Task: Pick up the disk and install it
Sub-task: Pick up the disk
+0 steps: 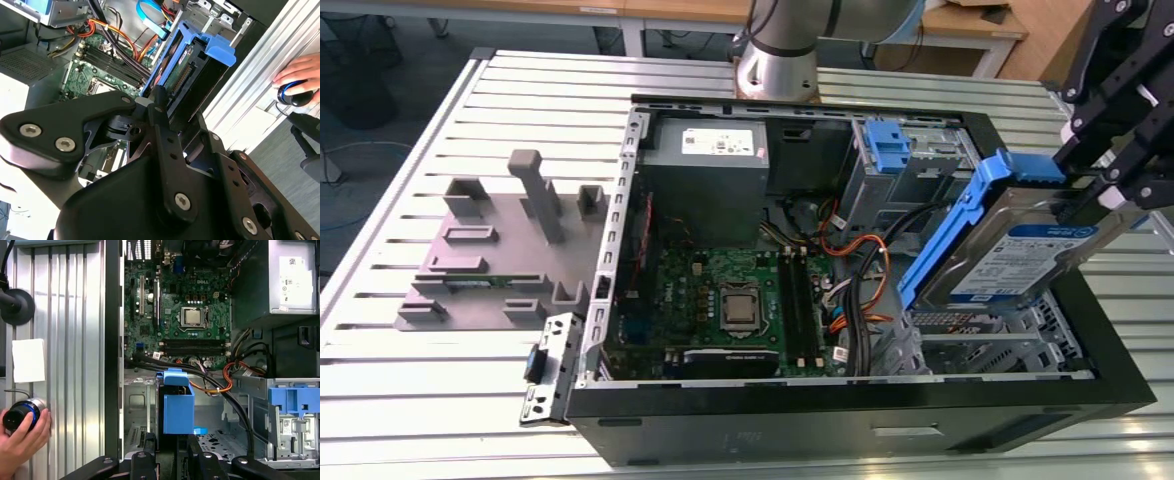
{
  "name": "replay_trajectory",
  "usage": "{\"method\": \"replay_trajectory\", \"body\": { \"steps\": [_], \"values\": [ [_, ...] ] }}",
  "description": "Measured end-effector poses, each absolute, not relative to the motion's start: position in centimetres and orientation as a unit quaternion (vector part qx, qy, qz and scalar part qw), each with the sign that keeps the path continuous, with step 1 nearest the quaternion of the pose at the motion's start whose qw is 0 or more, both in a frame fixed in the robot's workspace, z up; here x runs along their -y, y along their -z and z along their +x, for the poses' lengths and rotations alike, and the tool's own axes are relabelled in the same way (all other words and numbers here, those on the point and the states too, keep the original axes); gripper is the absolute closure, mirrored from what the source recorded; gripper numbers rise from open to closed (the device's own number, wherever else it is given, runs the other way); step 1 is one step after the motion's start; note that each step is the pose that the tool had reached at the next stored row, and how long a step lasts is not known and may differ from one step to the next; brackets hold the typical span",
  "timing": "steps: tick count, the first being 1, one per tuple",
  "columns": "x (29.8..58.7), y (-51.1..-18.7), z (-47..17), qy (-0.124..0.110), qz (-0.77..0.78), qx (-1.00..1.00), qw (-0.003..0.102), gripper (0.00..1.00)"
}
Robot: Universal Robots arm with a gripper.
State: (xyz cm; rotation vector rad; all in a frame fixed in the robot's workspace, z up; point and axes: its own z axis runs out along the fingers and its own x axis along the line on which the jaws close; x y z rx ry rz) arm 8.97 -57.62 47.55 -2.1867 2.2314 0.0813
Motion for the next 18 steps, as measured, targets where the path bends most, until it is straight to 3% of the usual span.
{"method": "replay_trajectory", "body": {
  "steps": [18],
  "values": [
    [57.7, -46.0, 10.4, -0.026, -0.7, -0.714, 0.008, 0.65]
  ]
}}
